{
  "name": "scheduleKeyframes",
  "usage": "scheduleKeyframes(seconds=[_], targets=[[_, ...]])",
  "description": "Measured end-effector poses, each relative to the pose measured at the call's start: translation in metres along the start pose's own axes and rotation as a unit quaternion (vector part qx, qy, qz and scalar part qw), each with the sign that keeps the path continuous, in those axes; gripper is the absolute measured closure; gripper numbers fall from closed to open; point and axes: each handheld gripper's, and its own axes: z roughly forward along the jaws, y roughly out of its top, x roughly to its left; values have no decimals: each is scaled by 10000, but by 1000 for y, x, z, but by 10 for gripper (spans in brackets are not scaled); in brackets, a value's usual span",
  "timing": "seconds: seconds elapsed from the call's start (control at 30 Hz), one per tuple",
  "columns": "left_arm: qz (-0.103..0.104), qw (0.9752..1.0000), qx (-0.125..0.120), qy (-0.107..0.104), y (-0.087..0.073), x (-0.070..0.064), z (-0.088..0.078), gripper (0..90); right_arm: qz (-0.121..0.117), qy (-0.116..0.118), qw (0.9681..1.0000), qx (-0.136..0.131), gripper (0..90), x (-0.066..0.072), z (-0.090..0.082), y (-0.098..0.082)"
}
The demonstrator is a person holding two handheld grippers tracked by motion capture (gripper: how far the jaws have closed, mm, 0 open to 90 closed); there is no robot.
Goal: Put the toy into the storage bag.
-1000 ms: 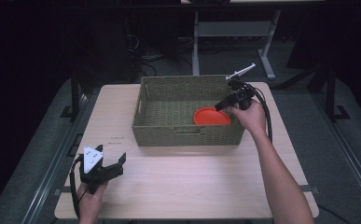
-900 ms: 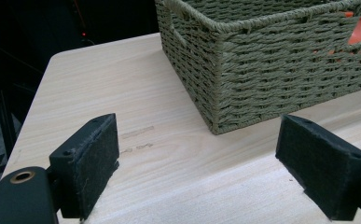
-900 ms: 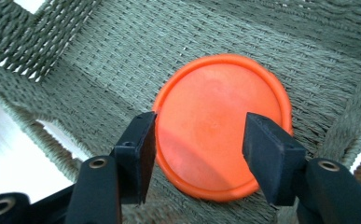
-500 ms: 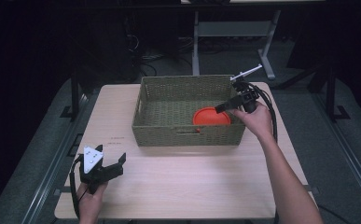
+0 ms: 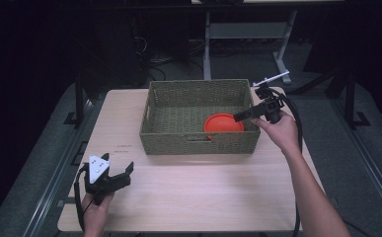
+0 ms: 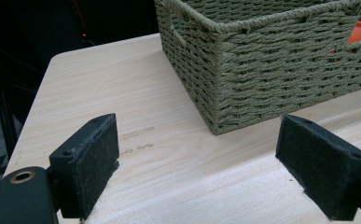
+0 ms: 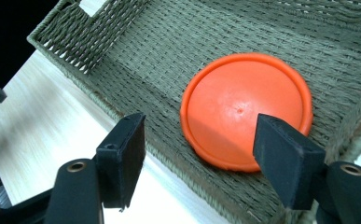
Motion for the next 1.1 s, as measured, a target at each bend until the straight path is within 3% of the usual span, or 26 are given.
scheduleKeyframes(seconds=[0.37,1.1], targets=[[9,10000,-9,8,0,0,0,128,0,122,9999,-91,322,-4,-10,-16],[47,10000,20,-14,0,-2,0,128,-64,394,9991,-175,299,1,-29,-58]])
